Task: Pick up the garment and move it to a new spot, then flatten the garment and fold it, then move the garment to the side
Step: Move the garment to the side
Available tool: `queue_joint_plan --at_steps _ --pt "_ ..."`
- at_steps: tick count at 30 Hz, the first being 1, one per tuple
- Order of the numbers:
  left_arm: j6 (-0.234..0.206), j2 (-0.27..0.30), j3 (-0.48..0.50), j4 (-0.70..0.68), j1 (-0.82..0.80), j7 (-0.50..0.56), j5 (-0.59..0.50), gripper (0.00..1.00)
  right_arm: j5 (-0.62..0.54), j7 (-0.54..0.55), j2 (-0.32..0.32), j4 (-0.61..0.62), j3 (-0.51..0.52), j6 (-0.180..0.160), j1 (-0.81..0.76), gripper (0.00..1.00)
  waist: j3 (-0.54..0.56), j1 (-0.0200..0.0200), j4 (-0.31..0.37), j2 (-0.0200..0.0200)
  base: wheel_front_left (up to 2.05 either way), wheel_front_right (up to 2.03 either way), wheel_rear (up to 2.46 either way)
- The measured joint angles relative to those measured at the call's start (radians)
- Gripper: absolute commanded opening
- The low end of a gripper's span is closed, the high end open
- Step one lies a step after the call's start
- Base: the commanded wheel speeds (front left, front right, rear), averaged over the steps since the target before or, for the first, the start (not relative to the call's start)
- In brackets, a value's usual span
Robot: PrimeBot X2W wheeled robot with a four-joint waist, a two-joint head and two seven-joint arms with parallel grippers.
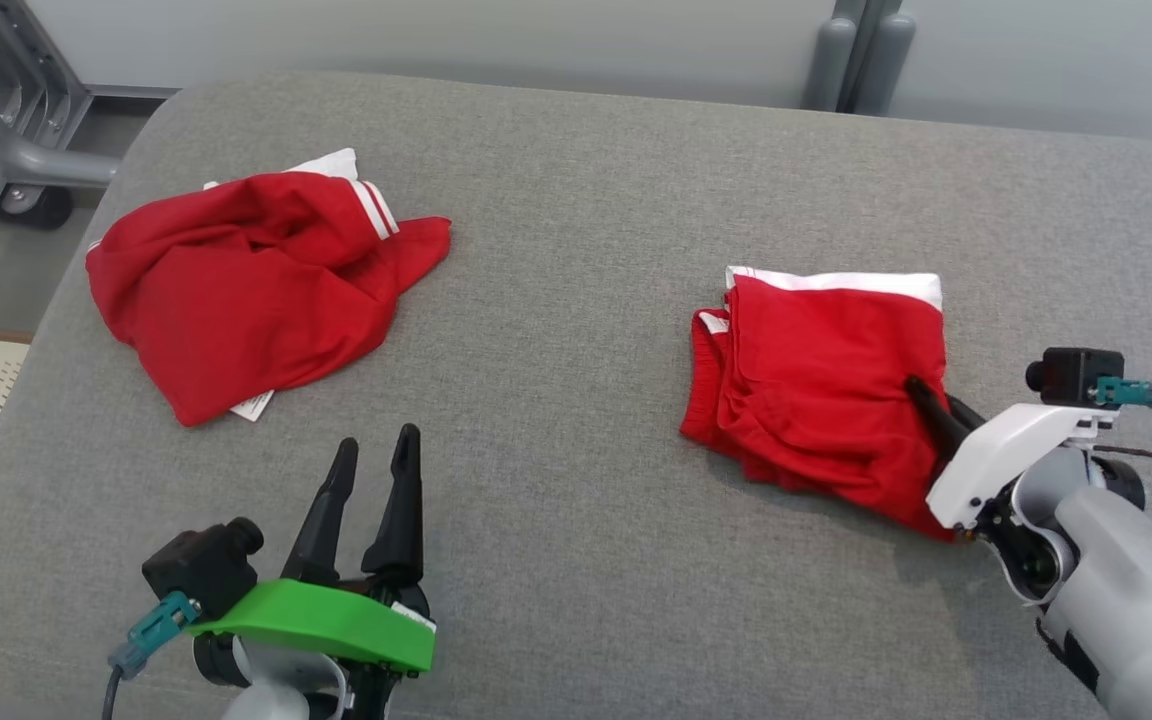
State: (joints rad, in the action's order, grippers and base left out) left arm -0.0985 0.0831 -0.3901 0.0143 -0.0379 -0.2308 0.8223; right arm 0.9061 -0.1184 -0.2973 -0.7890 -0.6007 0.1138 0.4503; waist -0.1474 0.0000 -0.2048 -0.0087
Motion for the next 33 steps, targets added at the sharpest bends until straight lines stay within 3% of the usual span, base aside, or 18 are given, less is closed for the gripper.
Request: queue_joint_plan --at_steps 21,33 --pt "0.0 0.025 -0.033 -0.099 -0.001 0.019 -0.039 1.0 -0.117 0.028 -0.303 -0.029 -0.002 0.0 0.161 0.0 -0.034 0.0 0.143 0.0 0.0 0.0 0.0" --pt "-0.009 0.056 -0.052 -0.189 -0.04 0.072 -0.092 1.0 -0.166 0.072 -0.392 -0.028 0.001 0.0 0.285 0.0 -0.136 0.0 0.171 0.0 0.0 0.0 0.0"
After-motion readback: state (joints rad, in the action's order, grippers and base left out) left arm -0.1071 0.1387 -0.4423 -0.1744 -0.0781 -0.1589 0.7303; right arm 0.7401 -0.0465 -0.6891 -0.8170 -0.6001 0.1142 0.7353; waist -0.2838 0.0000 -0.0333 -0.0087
